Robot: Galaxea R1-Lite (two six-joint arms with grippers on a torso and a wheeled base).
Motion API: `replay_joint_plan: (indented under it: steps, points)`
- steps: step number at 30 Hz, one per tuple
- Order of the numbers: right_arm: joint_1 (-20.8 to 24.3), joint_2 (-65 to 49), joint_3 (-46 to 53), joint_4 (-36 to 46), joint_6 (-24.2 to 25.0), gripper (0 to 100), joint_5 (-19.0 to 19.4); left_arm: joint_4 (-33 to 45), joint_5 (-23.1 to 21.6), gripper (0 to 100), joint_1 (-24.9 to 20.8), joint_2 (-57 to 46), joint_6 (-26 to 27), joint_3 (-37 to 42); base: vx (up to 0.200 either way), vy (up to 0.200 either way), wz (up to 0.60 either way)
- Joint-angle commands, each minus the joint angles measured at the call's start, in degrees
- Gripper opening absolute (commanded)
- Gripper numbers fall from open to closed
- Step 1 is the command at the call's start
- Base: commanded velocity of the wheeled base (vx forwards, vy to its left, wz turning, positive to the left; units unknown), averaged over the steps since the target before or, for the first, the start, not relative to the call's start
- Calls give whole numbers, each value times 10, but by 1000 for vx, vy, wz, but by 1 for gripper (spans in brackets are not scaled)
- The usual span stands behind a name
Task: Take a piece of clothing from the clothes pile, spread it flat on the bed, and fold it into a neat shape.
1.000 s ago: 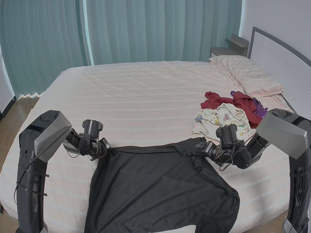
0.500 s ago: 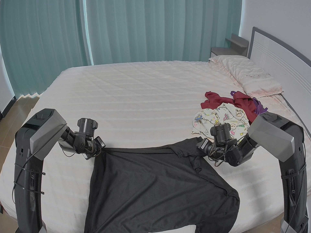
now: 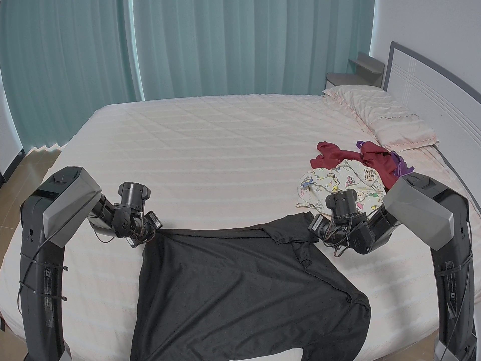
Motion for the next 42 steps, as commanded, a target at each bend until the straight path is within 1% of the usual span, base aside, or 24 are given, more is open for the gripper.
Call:
replay_joint_plan:
  steps: [1,2,6,10,15,16,28,31,36,38,39,42]
  points:
    - [-4,-13,32,-8,-24,100,6,0,1,0,1,-6,0,1,0,0,0]
    - [-4,-13,39,-13,-36,100,9,1,0,0,1,-6,0,2,0,0,0]
    - [-1,-4,34,-31,-50,100,15,-1,0,0,2,-6,0,17,0,0,0]
    - [8,24,21,-42,-54,100,15,-2,0,0,2,-5,-1,23,0,0,0]
    - [10,34,-17,-36,-51,100,26,-2,0,0,2,-6,-1,27,0,0,0]
    - [10,35,-19,-36,-51,0,26,-2,0,0,2,-6,-2,27,0,0,0]
    - [-2,16,-54,-33,-51,0,25,-4,2,0,10,-9,1,30,0,0,0]
    - [-10,11,-86,-34,-50,0,22,-6,11,0,12,-11,1,25,0,0,0]
    - [-18,31,-176,-34,-49,0,19,-5,12,0,22,-6,3,-2,0,0,0]
    - [-18,35,-190,-33,-49,0,18,-4,12,0,24,-5,3,-6,0,0,0]
    - [-20,47,-225,-28,-49,0,17,-3,12,0,26,2,3,-13,0,0,0]
    - [-20,66,-278,-12,-49,0,15,-4,12,0,26,17,5,-21,0,0,0]
